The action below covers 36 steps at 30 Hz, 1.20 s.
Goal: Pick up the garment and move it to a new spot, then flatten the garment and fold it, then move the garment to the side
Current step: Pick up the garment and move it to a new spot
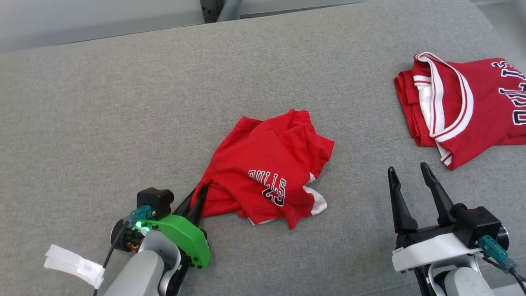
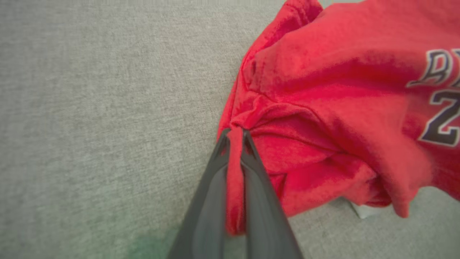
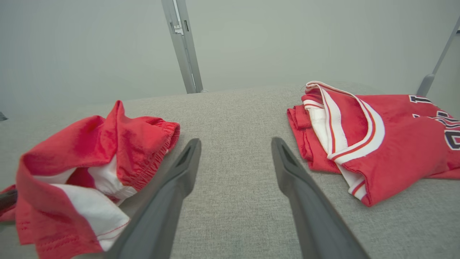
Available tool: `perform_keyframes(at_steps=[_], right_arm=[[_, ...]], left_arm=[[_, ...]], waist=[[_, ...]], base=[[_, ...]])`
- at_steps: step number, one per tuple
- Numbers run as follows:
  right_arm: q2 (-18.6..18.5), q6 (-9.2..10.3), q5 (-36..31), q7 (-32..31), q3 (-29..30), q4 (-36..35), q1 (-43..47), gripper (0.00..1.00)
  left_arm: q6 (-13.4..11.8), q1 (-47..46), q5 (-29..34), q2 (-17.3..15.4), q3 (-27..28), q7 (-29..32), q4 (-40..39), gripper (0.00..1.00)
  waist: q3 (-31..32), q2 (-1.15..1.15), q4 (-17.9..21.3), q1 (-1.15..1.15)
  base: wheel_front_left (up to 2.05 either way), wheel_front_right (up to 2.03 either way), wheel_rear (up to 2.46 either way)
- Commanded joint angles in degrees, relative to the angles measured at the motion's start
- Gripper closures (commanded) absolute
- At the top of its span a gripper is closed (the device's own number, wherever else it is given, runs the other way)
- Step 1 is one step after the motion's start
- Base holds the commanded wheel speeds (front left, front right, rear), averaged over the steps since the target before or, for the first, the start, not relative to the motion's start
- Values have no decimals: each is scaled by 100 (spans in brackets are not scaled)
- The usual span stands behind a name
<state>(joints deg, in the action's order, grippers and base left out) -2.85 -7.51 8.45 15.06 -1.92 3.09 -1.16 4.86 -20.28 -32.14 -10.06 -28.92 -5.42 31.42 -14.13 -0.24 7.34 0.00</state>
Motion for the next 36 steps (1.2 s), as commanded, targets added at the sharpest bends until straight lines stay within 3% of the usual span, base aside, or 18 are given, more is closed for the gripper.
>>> perform_keyframes(at_steps=[1,2,3,4,5,6,10,13,17,21,23,27,36], right_arm=[[-12,4,-42,15,2,13,72,0],[-12,4,-42,15,2,13,72,0],[-11,4,-62,15,8,17,75,0],[-12,4,-72,15,9,18,82,0],[-11,4,-76,15,16,20,93,0],[-11,4,-101,15,21,19,108,0],[-11,4,-156,15,22,33,181,0],[-12,4,-167,15,56,7,277,0],[-13,4,-190,15,169,-31,460,0],[-13,4,-198,15,302,-76,725,0],[-12,4,-206,15,347,-97,788,0],[-12,4,-254,15,405,-140,892,0],[-94,4,-302,15,536,-145,1091,0]], left_arm=[[11,-87,-33,21,59,-155,202,86],[11,-87,-33,21,59,-155,202,86],[20,-115,-49,53,61,-242,268,72],[36,-143,-59,83,71,-328,341,55],[53,-158,-71,115,78,-415,399,18],[64,-170,-86,145,63,-480,456,0],[106,-74,-94,204,61,-725,521,0],[-26,175,-118,149,240,-885,312,0],[-445,673,0,74,611,-976,-342,0],[-1009,1550,602,140,1180,-972,-1721,0],[-1102,1860,794,210,1358,-973,-2148,0],[-1005,2419,1115,263,1502,-974,-2438,0],[-787,3109,1446,166,2039,-976,-2078,0]], waist=[[106,24,-120,0],[106,24,-120,0],[135,24,-151,0],[167,24,-182,0],[199,24,-211,0],[238,24,-241,0],[439,24,-314,0],[598,24,-313,0],[810,24,-360,0],[1041,24,-472,0],[1090,24,-513,0],[1207,24,-588,0],[1446,24,-778,0]], base=[[0,0,0],[0,0,0],[0,0,0],[0,0,0],[0,0,0],[0,0,0],[0,0,0],[0,0,0],[0,0,0],[0,0,0],[0,0,0],[0,0,0],[0,0,0]])
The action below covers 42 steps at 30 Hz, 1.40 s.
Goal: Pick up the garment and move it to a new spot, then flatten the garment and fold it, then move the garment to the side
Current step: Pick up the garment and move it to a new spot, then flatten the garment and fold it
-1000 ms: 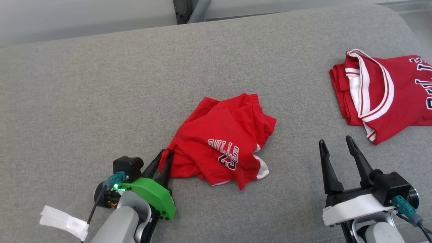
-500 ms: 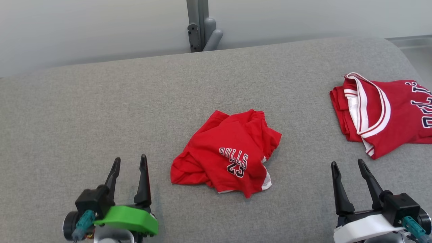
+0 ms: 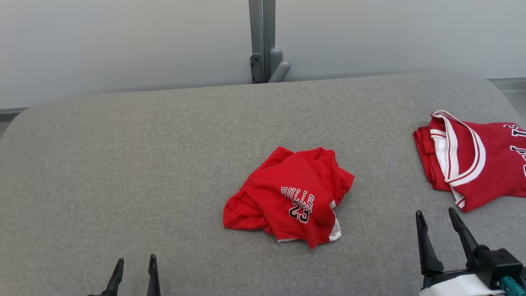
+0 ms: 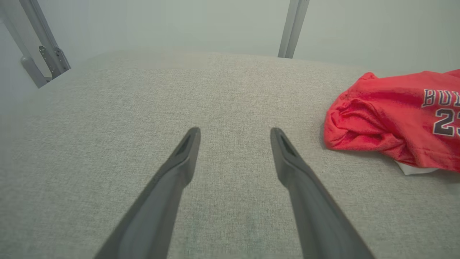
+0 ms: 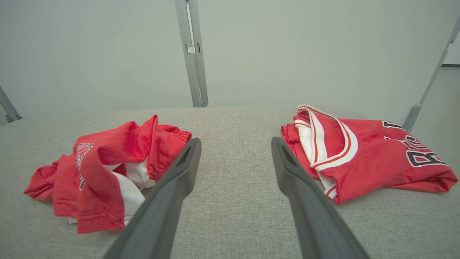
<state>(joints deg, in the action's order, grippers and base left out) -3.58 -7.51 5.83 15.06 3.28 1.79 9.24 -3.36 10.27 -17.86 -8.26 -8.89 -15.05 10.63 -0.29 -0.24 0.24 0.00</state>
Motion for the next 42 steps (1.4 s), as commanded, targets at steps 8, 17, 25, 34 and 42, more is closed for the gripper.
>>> perform_keyframes(at_steps=[8,17,25,34,42], right_arm=[[-26,4,-64,15,88,40,93,0],[-6,4,-63,15,39,59,46,0],[-58,4,-24,15,-28,60,-5,0],[-101,4,-24,15,-110,-50,-239,0],[-16,5,32,15,-129,-14,-519,0]], left_arm=[[200,218,214,146,468,-13,169,0],[421,125,373,307,652,-13,188,0],[697,-109,340,486,357,-13,90,0],[992,-1014,-551,523,-1734,878,99,0],[808,-2014,-1188,523,-2788,1386,751,0]], waist=[[136,24,-216,0],[128,24,-284,0],[82,24,-166,0],[-285,24,251,0],[-768,24,794,0]], base=[[0,0,0],[0,0,0],[0,0,0],[0,0,0],[0,0,0]])
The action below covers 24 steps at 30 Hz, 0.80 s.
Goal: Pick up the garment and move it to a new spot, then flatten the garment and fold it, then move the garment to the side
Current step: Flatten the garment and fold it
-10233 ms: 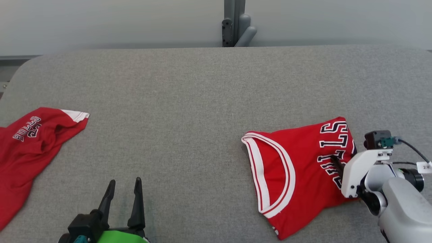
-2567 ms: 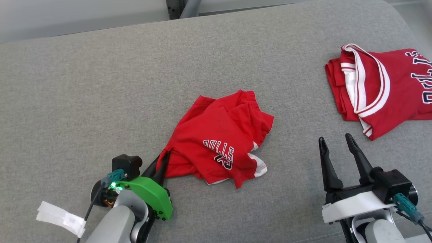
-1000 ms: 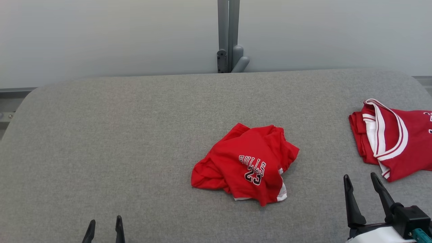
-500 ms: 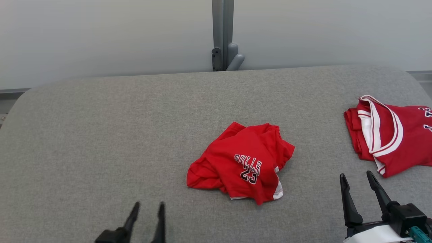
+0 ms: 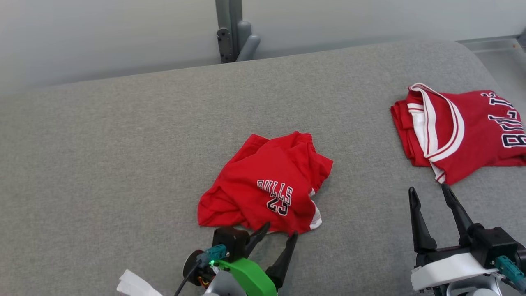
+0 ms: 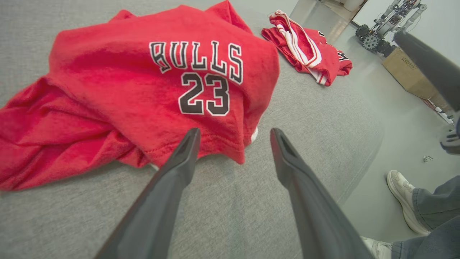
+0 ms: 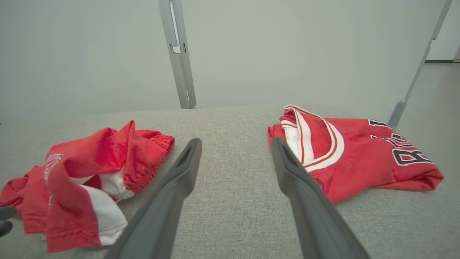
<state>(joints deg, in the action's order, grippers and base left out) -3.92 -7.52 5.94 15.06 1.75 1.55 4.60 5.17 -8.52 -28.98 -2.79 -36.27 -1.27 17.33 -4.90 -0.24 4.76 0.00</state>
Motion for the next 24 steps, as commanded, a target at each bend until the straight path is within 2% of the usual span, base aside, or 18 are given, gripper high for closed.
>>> perform_keyframes(at_steps=[1,8,11,12,13,14,15,21,24], right_arm=[[31,6,27,15,36,23,-70,0],[72,5,45,15,33,62,-151,0],[77,5,55,15,44,74,-169,0],[80,6,57,15,59,76,-167,0],[80,6,57,15,59,76,-167,0],[84,6,62,15,65,77,-170,0],[86,5,66,15,66,82,-183,0],[92,6,65,15,116,86,-221,0],[93,6,75,15,122,83,-186,0]], left_arm=[[-91,-228,-88,-27,-121,36,179,0],[-350,-659,-145,-26,-356,-82,904,0],[-316,-803,-182,-25,-437,-144,1252,0],[-283,-863,-180,-23,-492,-163,1351,22],[-283,-863,-180,-23,-492,-163,1351,22],[-256,-928,-170,-25,-527,-191,1432,69],[-200,-980,-218,-22,-554,-215,1483,100],[-83,-1273,-439,-115,-426,-237,1393,100],[48,-1382,-648,-366,-372,167,987,100]], waist=[[-337,24,398,0],[-435,24,656,0],[-447,24,684,0],[-444,24,681,0],[-444,24,681,0],[-441,24,677,0],[-436,24,672,0],[-364,24,636,0],[-308,24,640,0]], base=[[0,0,0],[0,0,0],[0,0,0],[0,0,0],[0,0,0],[0,0,0],[0,0,0],[0,0,0],[0,0,0]])
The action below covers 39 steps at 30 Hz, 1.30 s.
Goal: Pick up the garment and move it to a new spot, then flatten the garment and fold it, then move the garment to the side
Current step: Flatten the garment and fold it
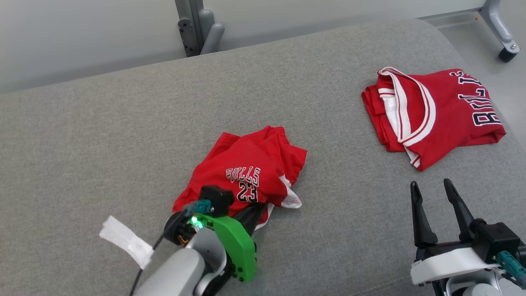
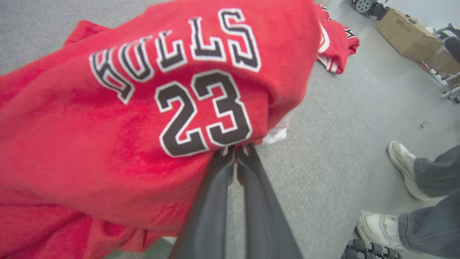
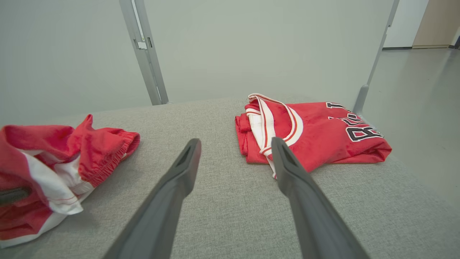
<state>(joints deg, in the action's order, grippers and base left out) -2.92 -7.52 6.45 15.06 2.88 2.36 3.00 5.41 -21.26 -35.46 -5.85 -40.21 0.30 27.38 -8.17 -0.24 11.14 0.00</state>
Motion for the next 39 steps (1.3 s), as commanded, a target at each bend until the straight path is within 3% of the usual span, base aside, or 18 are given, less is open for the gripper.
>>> perform_keyframes(at_steps=[1,8,12,19,27,39], right_arm=[[-7,5,30,15,10,2,-12,0],[-3,5,151,15,-69,33,-45,0],[-4,5,357,15,-238,72,-246,0],[-7,6,520,15,-277,128,-356,0],[-5,5,444,15,-188,159,-183,0],[-6,5,505,15,-279,198,-261,0]], left_arm=[[68,-160,-97,-223,2,268,-230,100],[206,-1313,-581,-2153,-146,2813,-2288,100],[211,-2669,-1040,-2827,-135,3917,-2862,100],[213,-4025,-1667,-2507,-420,4556,-2908,100],[214,-4692,-2837,-2430,-1006,5438,-3570,100],[-301,-4670,-3574,-1871,-35,4576,-2757,100]], waist=[[33,24,5,0],[63,24,106,0],[-37,24,316,0],[-21,24,614,0],[129,24,673,0],[149,24,549,0]], base=[[0,0,0],[0,0,0],[0,0,0],[0,0,0],[0,0,0],[0,0,0]])
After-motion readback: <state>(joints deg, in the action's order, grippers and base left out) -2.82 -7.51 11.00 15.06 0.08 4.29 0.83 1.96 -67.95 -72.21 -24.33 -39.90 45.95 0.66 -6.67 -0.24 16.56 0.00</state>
